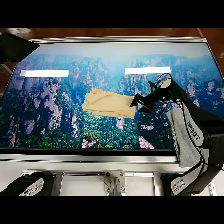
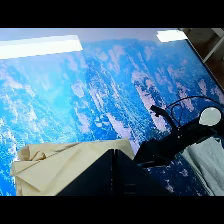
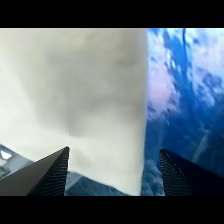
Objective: Fold the shirts.
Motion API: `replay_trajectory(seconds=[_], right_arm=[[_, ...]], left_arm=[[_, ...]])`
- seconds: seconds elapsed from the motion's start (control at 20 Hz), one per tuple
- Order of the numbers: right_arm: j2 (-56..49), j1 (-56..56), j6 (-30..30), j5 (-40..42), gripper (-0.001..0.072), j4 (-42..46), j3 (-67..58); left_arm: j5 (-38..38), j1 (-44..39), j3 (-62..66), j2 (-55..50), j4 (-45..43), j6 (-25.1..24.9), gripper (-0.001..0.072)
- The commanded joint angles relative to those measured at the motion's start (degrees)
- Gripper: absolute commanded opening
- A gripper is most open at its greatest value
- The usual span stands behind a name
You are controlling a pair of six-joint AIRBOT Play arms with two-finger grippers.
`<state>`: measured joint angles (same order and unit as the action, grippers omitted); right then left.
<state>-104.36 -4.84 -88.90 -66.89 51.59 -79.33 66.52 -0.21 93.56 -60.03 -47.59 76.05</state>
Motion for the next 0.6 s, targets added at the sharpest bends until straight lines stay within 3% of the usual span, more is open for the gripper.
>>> replay_trajectory(seconds=[0.0,0.1,0.15,0.2,0.3,0.35,0.45,0.55], right_arm=[[-0.5,-2.2,0.3,3.5,0.068,-1.7,0.1],[-0.5,-2.8,0.0,4.6,0.0678,-1.6,0.1],[-0.5,-2.8,-0.1,5.1,0.0642,-1.6,0.1],[-0.5,-2.8,-0.1,5.5,0.0548,-1.6,0.1],[-0.5,-2.8,-0.1,6.1,0.0544,-1.6,0.1],[-0.5,-2.8,0.0,6.2,0.0495,-1.6,0.1],[-0.5,-2.8,0.0,6.2,0.009,-1.9,0.1],[-0.1,-2.5,3.0,5.8,0.0058,-3.3,-0.2]], left_arm=[[0.0,-0.6,0.0,0.0,0.0,-0.4,0.0036],[0.0,-1.0,0.0,0.0,0.0,-0.4,0.0036],[0.0,-1.1,0.0,0.0,0.0,-0.4,0.0036],[0.0,-1.2,0.0,0.0,0.0,-0.4,0.0036],[0.0,-1.2,0.0,0.0,0.0,-0.4,0.0036],[0.0,-1.2,0.0,0.0,0.0,-0.4,0.0036],[0.0,-1.2,0.0,0.0,0.0,-0.4,0.0036],[0.0,-1.2,0.0,0.0,0.0,-0.4,0.0036]])
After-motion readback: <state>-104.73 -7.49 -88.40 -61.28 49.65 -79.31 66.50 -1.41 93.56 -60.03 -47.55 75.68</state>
